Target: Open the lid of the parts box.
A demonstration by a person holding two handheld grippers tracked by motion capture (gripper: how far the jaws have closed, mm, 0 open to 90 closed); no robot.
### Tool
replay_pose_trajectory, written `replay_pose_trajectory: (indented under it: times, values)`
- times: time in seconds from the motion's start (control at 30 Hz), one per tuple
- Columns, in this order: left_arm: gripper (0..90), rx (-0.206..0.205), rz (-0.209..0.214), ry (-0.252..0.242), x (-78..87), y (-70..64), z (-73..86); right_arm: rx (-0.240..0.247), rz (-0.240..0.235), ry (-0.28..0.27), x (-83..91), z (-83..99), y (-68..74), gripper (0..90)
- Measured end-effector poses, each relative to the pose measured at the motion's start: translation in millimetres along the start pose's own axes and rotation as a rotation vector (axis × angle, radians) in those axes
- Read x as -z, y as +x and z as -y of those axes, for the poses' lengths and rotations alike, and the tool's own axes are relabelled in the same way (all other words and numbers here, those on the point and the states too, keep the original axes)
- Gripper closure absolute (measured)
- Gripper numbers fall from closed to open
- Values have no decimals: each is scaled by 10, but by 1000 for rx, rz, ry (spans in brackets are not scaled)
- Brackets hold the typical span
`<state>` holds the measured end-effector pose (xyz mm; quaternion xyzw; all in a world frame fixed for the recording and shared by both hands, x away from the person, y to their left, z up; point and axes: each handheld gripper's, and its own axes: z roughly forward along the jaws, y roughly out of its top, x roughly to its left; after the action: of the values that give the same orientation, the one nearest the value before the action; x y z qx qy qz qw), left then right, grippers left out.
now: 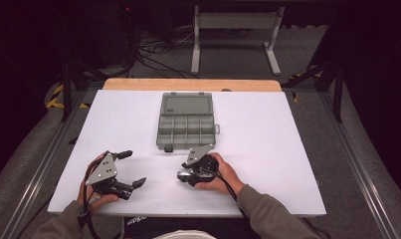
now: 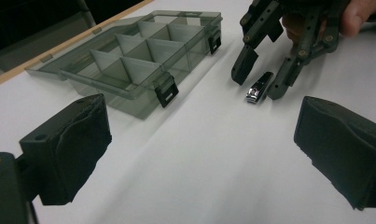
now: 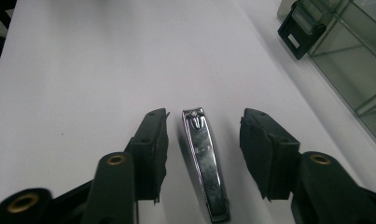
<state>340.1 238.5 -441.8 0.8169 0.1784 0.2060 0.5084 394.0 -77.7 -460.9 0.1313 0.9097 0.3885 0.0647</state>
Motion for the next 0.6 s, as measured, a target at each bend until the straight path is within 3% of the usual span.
replay_pose_trajectory:
  times: [0.2,0.43,0.6]
  values:
    - [46,14,-7,-4,30,3,11,15,-8,1,-20,-18,-13,607]
    - [46,15,-4,3,15,16,27,33,-36,5,-29,-32,4,754]
    - [47,13,-2,4,8,12,21,36,-37,6,-26,-34,22,796]
